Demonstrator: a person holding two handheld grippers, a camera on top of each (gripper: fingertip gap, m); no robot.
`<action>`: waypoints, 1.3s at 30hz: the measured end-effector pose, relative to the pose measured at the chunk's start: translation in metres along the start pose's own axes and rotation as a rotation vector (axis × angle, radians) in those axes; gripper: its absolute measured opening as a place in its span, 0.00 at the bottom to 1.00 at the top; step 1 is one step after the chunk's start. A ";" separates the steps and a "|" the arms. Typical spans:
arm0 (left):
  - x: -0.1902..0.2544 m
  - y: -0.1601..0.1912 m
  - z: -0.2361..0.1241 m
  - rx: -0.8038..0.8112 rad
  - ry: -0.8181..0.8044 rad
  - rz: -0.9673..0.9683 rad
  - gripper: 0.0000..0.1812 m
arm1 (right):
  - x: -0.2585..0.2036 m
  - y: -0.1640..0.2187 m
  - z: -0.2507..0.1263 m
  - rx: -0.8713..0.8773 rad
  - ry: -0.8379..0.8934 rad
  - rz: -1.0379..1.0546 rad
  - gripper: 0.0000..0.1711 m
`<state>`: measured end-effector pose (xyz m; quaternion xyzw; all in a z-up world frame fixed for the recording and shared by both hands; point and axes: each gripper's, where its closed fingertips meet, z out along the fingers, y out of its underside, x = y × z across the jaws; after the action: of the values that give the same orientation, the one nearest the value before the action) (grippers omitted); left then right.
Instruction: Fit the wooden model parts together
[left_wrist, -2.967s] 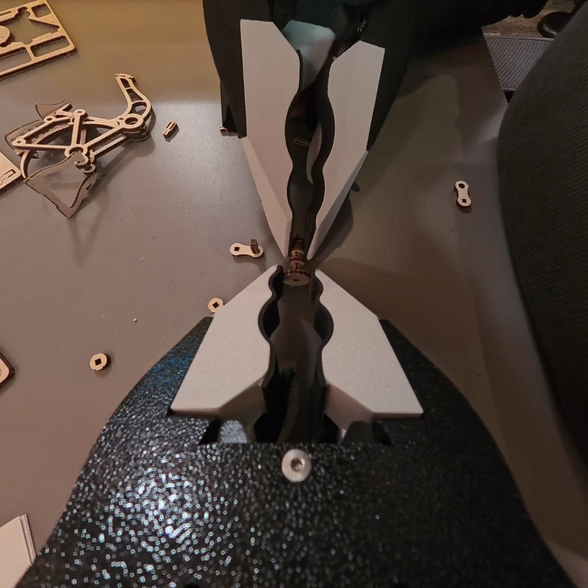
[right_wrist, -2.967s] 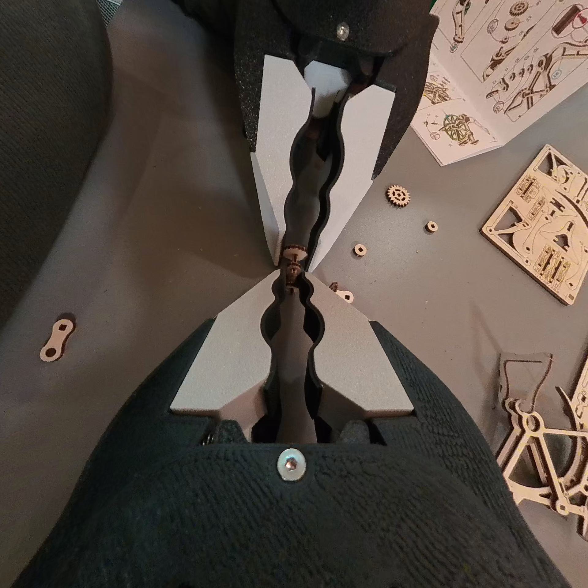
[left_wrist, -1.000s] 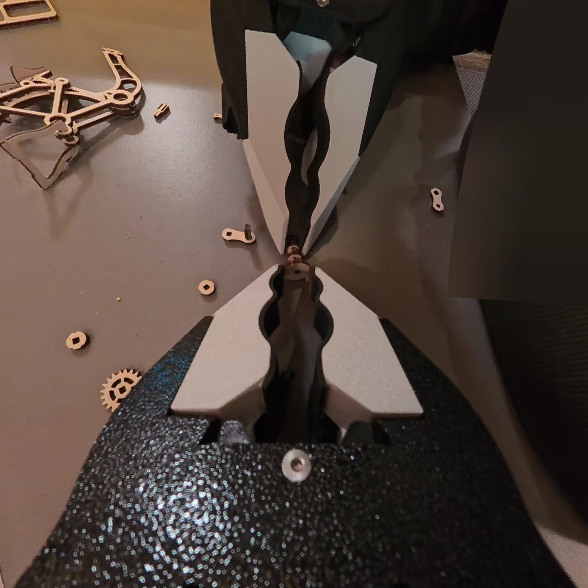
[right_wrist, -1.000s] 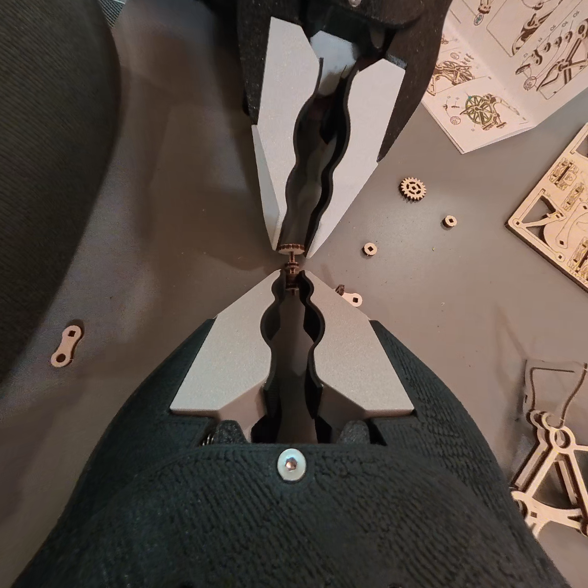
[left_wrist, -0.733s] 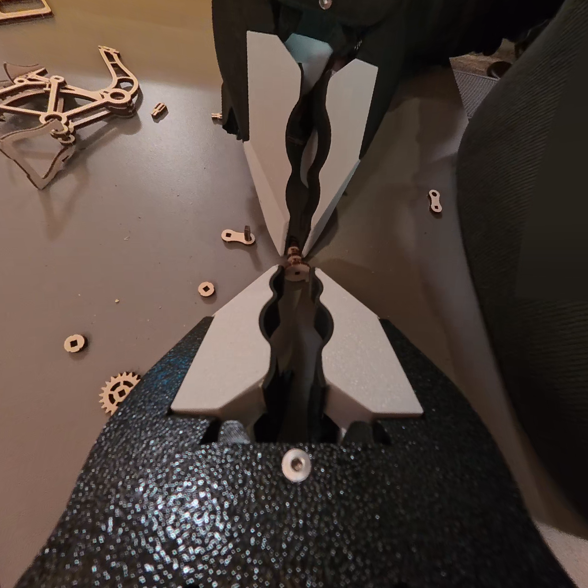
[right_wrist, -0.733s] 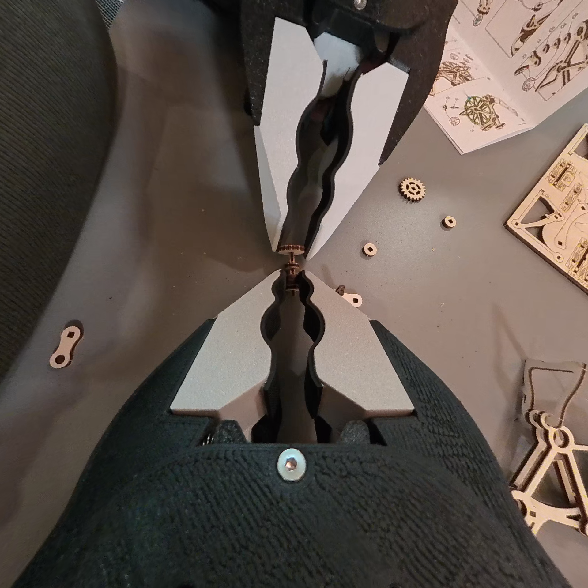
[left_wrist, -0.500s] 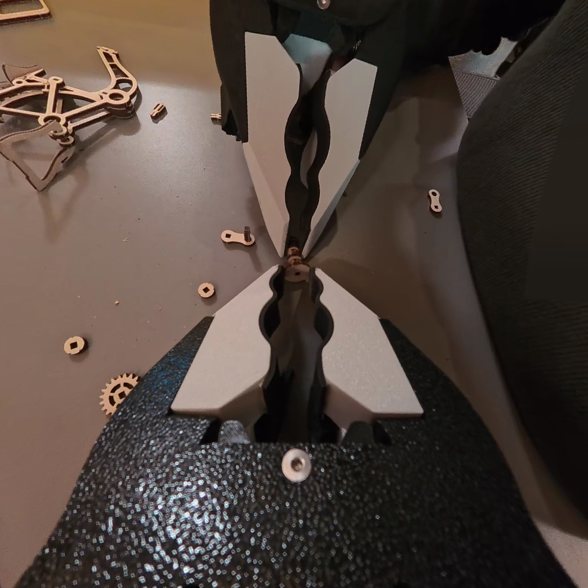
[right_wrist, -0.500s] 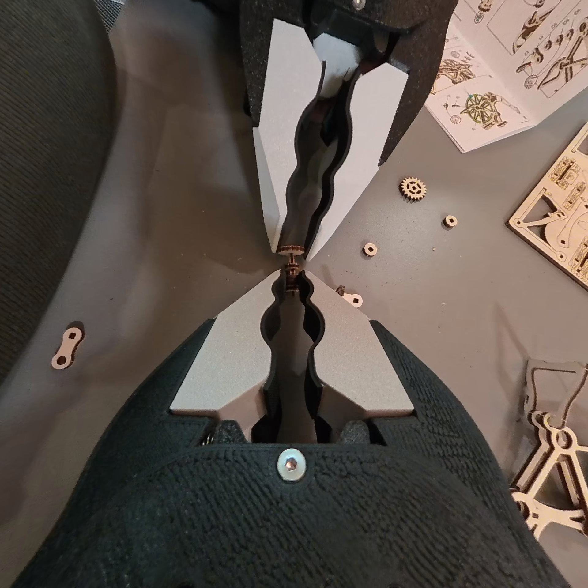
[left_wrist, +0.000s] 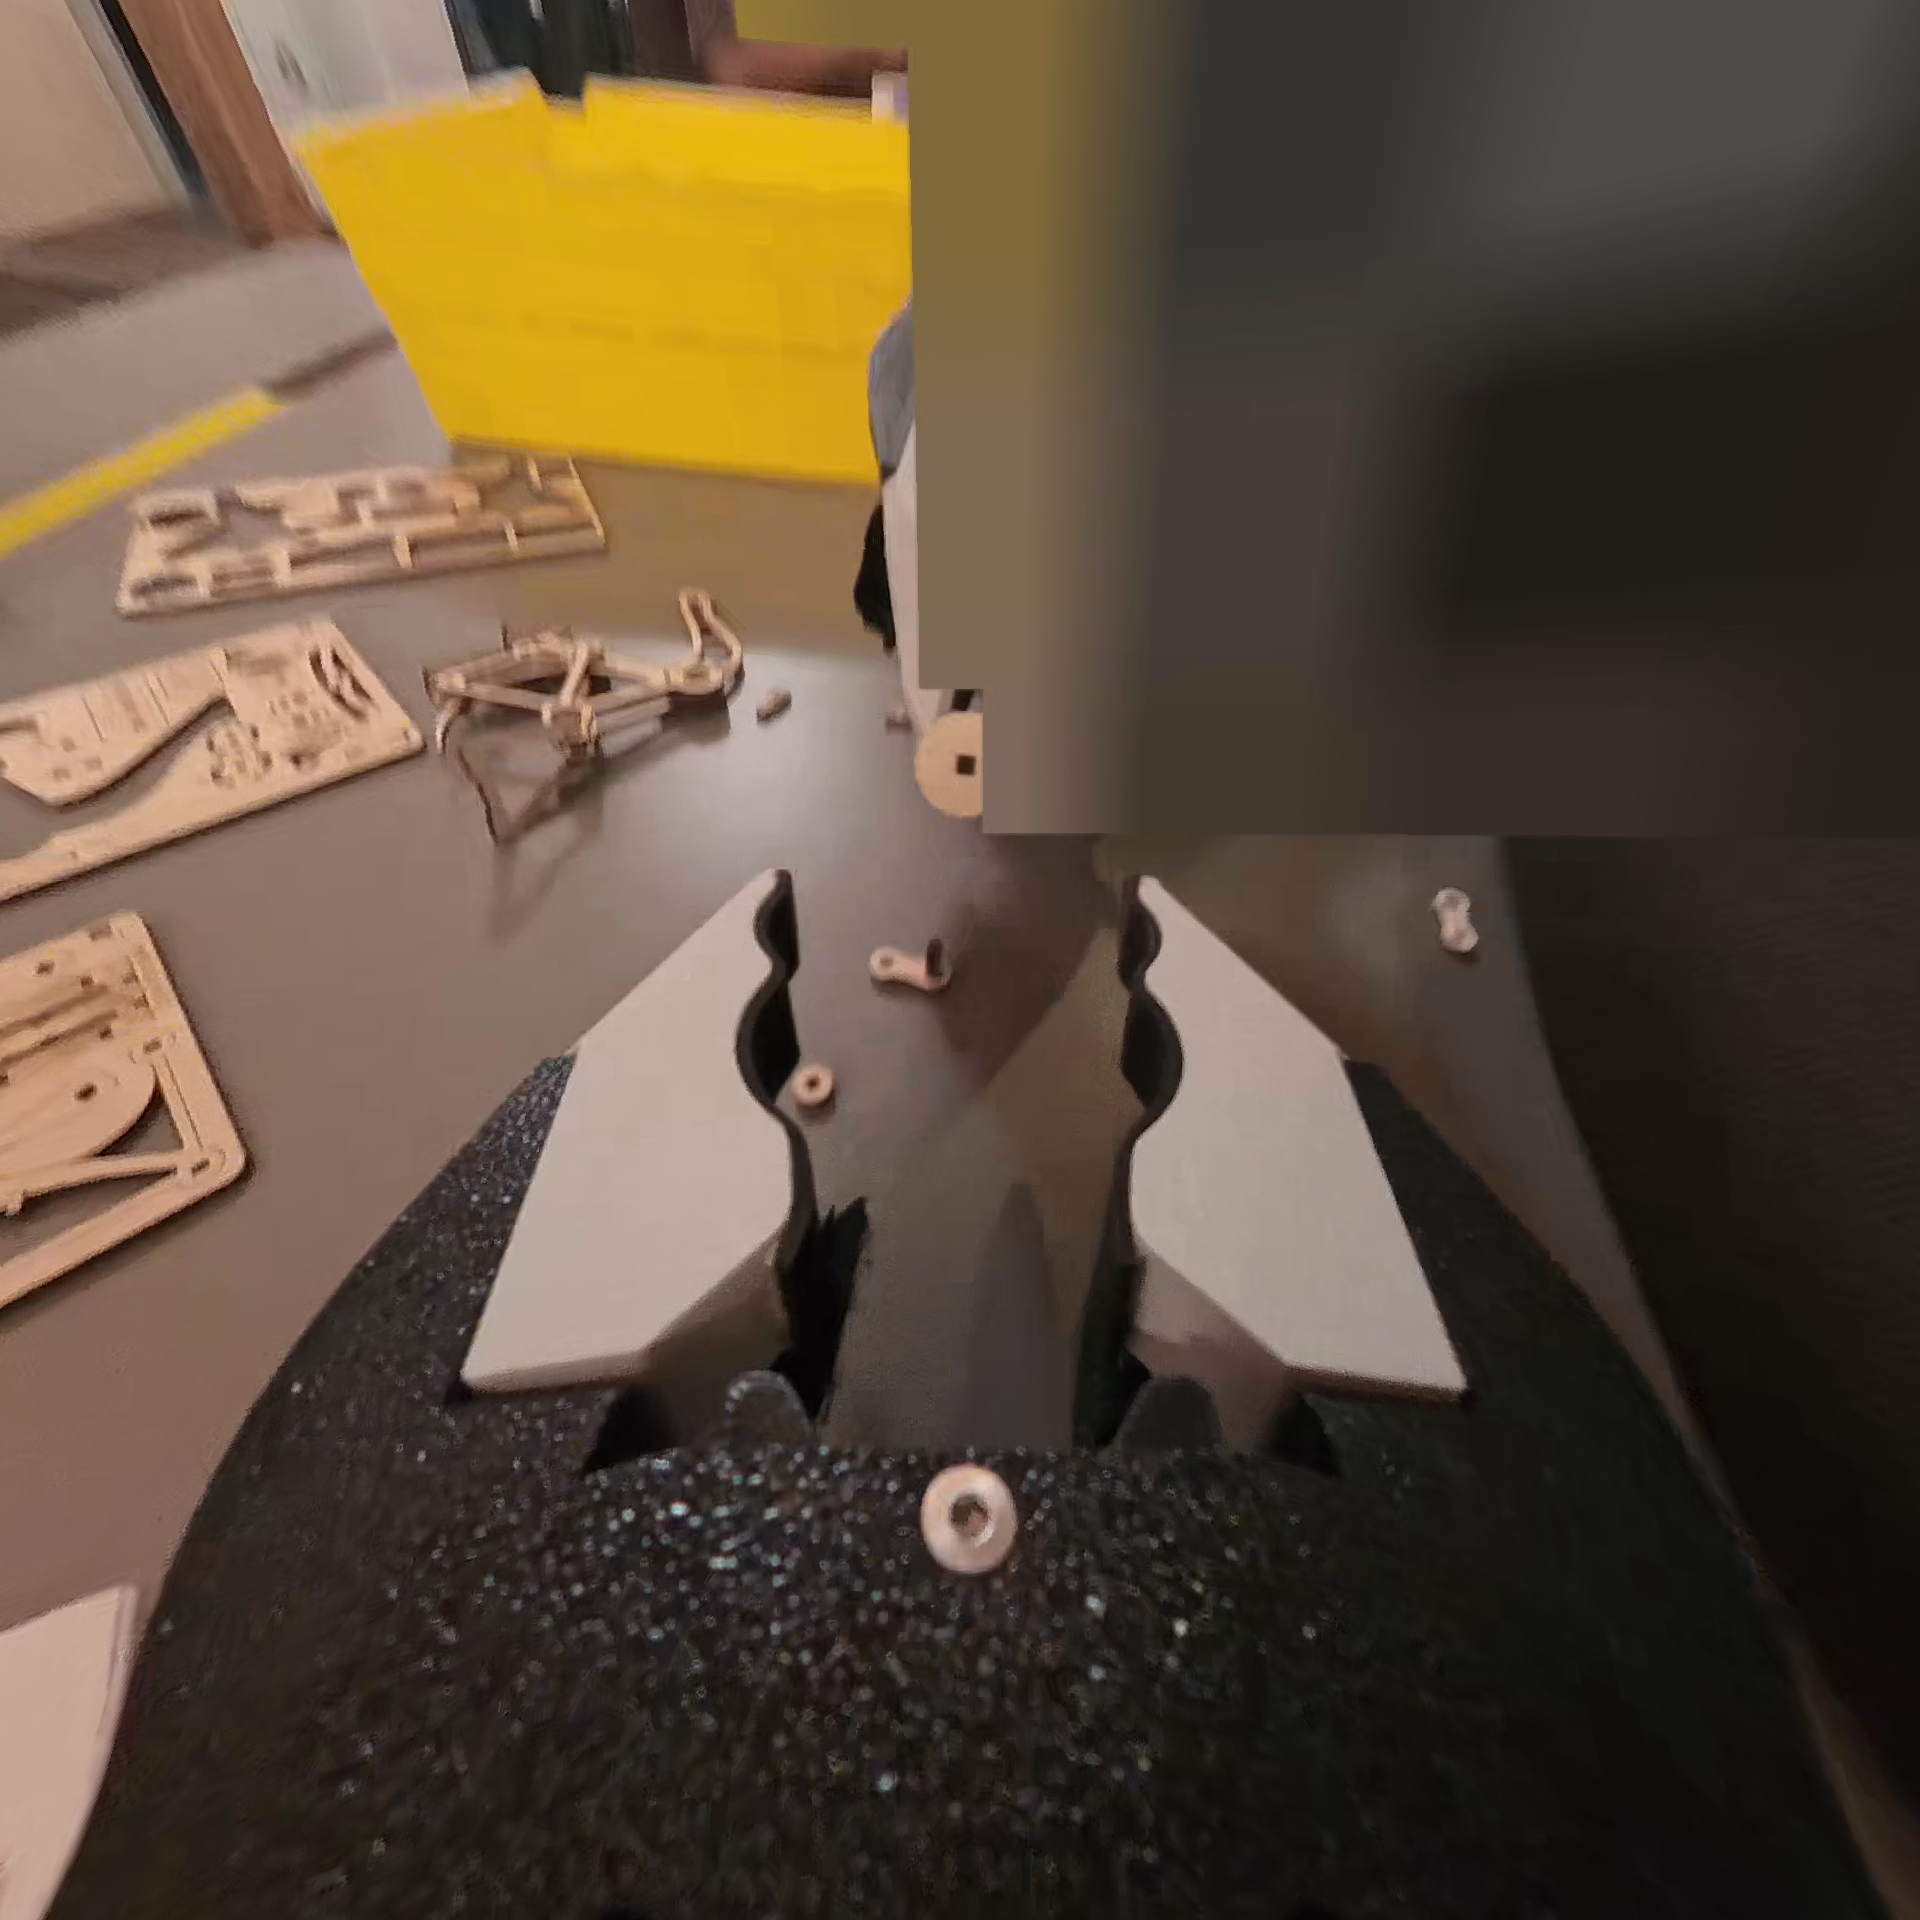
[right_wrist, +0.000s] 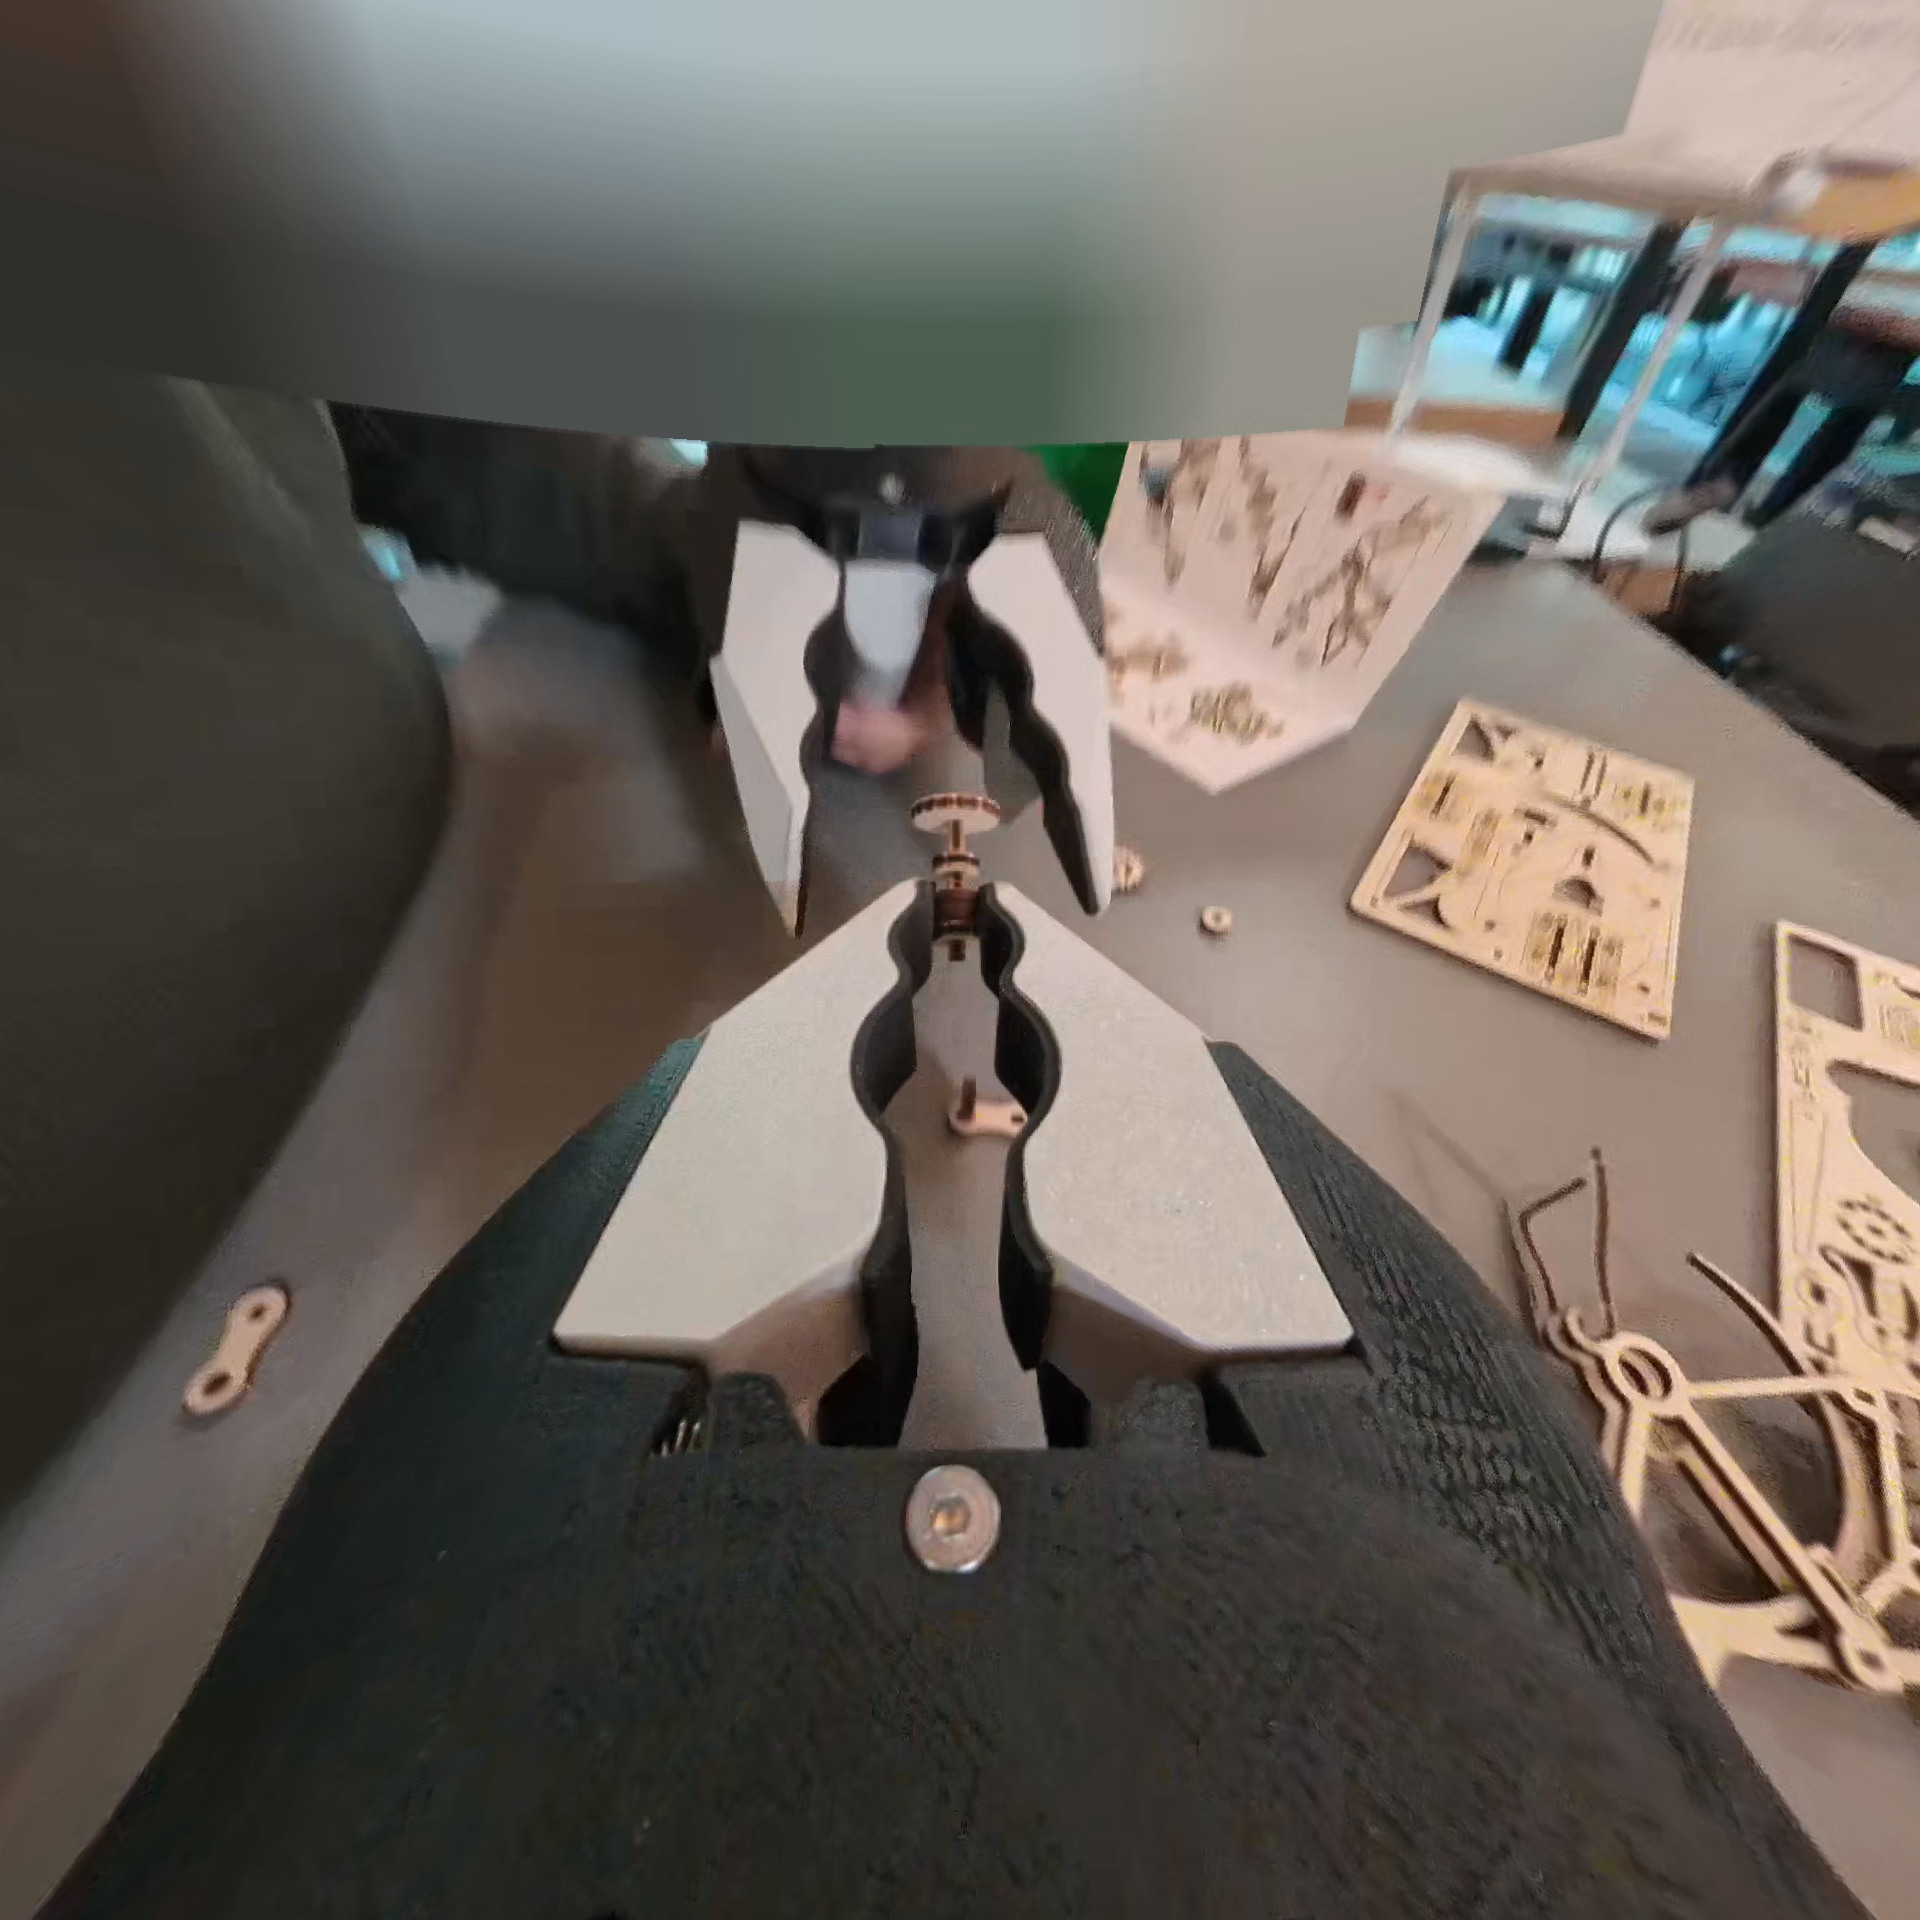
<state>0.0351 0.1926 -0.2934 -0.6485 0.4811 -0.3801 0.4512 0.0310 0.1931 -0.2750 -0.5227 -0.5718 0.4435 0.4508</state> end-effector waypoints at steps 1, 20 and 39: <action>0.003 -0.010 -0.001 0.069 0.010 -0.007 0.32 | -0.001 -0.009 -0.002 0.067 -0.010 0.018 0.04; 0.030 -0.059 -0.015 0.383 0.041 0.085 0.09 | -0.025 -0.046 -0.007 0.370 -0.138 0.047 0.04; 0.010 -0.040 -0.013 0.231 -0.135 0.227 0.19 | -0.014 -0.022 -0.002 0.147 -0.004 -0.132 0.04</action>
<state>0.0368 0.1855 -0.2513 -0.5578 0.4727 -0.3351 0.5942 0.0290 0.1780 -0.2535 -0.4486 -0.5718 0.4544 0.5150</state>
